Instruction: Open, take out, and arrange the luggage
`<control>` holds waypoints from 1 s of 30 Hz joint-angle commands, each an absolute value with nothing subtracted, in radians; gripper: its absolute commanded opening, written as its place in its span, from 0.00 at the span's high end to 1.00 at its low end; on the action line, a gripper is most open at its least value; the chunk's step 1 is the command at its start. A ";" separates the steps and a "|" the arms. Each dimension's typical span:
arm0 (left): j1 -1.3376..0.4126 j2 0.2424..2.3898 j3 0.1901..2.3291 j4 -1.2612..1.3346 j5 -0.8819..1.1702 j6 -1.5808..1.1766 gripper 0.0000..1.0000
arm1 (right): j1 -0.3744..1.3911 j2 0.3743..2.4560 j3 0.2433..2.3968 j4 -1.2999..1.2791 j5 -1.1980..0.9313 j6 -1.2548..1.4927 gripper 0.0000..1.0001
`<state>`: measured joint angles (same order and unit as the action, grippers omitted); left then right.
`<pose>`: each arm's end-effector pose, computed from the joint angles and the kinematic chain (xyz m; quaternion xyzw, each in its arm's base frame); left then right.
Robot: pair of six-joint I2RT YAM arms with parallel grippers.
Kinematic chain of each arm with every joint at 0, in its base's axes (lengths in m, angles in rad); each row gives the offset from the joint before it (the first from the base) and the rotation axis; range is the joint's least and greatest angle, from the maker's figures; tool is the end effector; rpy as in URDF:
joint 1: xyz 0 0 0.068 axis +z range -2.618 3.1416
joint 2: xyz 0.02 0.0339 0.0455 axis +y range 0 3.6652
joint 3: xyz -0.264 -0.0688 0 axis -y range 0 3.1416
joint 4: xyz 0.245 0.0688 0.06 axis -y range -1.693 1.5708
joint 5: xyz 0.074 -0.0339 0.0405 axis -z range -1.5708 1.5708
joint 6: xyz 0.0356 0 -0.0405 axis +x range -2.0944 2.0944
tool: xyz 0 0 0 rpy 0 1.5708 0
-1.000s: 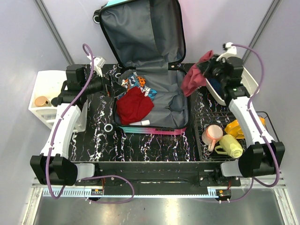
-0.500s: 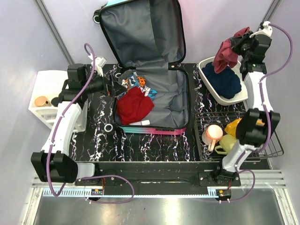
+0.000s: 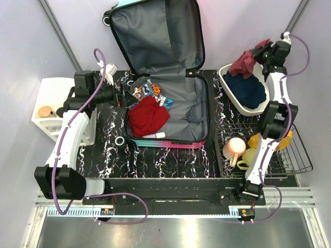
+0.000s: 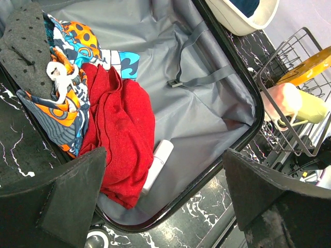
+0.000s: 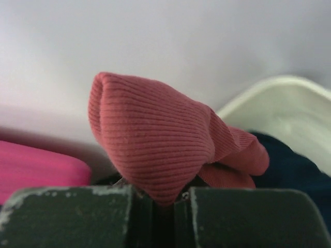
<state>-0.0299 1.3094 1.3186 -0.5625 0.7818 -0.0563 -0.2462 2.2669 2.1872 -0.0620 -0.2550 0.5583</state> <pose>0.2798 -0.0335 0.3786 0.1749 0.8099 -0.3519 0.4356 0.5314 -0.1243 0.3411 0.2167 0.7221 0.1959 0.6271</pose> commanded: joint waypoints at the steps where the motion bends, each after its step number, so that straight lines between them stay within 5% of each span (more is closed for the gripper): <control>1: -0.025 1.287 1.335 -0.557 0.765 -0.048 0.01 | -0.336 2.230 1.995 -0.052 -0.316 0.516 0.92; 3: -0.025 1.296 1.344 -0.557 0.764 -0.046 0.01 | -0.353 2.224 1.919 -0.084 -0.354 0.496 0.89; 6: -0.025 1.315 1.362 -0.558 0.759 -0.046 0.01 | -0.385 2.195 1.862 -0.138 -0.396 0.474 0.66; 7: -0.023 1.322 1.365 -0.557 0.759 -0.049 0.01 | -0.394 2.183 1.850 -0.161 -0.391 0.447 0.51; 14: -0.025 1.318 1.356 -0.563 0.733 -0.006 0.01 | -0.429 2.034 1.822 -0.241 -0.328 0.324 0.20; 23: -0.026 1.313 1.316 -0.701 0.618 0.247 0.01 | -0.431 1.879 1.845 -0.301 -0.346 0.104 0.06; 30: -0.112 1.383 1.325 -0.790 0.571 0.403 0.12 | -0.359 1.769 1.761 -0.328 -0.633 0.100 0.09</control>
